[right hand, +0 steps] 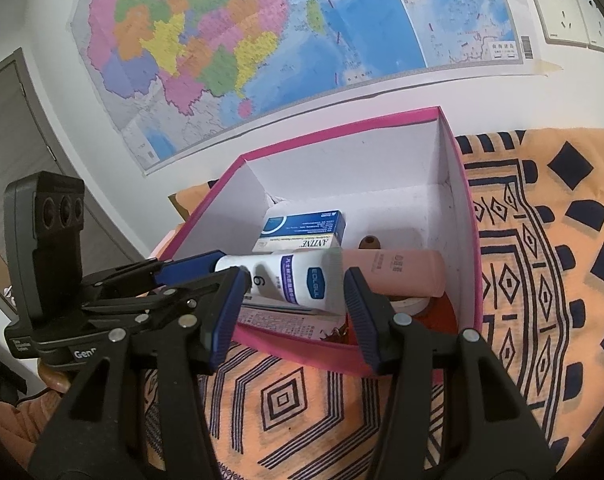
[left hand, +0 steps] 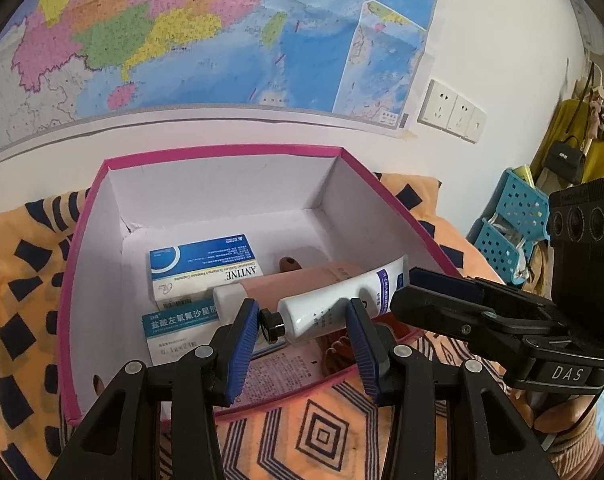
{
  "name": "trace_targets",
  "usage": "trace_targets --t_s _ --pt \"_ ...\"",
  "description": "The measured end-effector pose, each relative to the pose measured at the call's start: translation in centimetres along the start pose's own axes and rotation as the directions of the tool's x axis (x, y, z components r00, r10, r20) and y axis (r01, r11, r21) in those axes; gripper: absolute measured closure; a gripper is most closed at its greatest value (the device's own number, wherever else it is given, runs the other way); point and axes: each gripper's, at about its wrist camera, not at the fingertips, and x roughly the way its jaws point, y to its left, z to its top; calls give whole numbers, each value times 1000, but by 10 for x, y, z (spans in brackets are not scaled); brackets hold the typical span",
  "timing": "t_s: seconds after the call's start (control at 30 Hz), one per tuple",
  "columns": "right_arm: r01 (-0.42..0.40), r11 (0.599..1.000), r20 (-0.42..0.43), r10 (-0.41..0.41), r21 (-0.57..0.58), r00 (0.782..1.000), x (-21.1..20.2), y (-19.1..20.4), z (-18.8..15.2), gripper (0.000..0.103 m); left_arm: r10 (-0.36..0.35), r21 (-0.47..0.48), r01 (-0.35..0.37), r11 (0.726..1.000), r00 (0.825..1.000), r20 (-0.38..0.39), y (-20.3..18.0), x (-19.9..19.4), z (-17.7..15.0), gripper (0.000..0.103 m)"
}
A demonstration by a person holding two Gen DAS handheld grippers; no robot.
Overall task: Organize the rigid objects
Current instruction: 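Carry the white tube over the magenta box and lower it inside, then open the right gripper to release the tube and raise it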
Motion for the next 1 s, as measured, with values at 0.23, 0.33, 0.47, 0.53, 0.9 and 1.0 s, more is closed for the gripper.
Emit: trace_targets --t_s 0.23,0.33,0.47,0.53,0.9,1.0 --pt "33 999 -13 -33 -23 999 3 3 1 49 -18 -15 18 1000 1000 -16 5 7 0 56" --pt "62 997 -27 -63 -45 998 6 6 1 49 -22 -18 21 1000 999 -26 6 9 0 56" --pt "74 996 -38 -76 -56 996 9 8 1 49 -5 -22 4 1000 999 -36 8 14 0 58" --pt "70 996 -42 -72 -54 997 10 9 2 49 6 -22 -7 1000 999 -45 9 18 0 58" --pt "134 981 40 -129 -141 991 -14 27 -21 19 168 -33 -166 986 985 39 17 -9 -20 9" --pt "166 967 78 -154 -193 985 -26 39 -38 16 231 -38 -228 973 968 97 15 -31 -34 0"
